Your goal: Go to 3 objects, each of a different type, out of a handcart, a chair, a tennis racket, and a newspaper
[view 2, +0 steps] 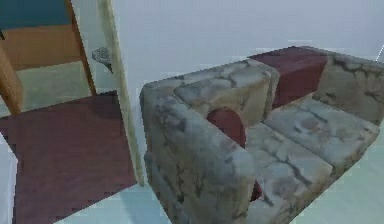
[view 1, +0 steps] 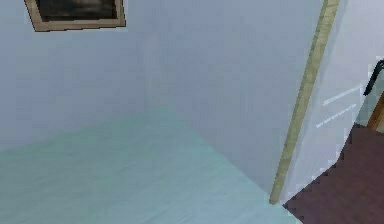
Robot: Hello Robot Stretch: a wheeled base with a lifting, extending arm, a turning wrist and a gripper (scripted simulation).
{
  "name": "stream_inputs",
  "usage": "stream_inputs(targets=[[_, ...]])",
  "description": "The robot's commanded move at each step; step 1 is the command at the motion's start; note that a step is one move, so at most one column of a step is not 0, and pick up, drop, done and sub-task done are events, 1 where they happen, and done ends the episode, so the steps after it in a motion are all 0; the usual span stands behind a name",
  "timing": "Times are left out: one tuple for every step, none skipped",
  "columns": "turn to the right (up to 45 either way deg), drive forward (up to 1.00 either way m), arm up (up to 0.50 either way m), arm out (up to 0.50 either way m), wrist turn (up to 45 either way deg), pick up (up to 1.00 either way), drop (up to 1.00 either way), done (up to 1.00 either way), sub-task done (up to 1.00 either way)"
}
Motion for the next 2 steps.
stream_inputs(targets=[[0.0, 0.25, 0.0, 0.0, 0.0, 0.0, 0.0, 0.0, 0.0], [45.0, 0.0, 0.0, 0.0, 0.0, 0.0, 0.0, 0.0, 0.0]])
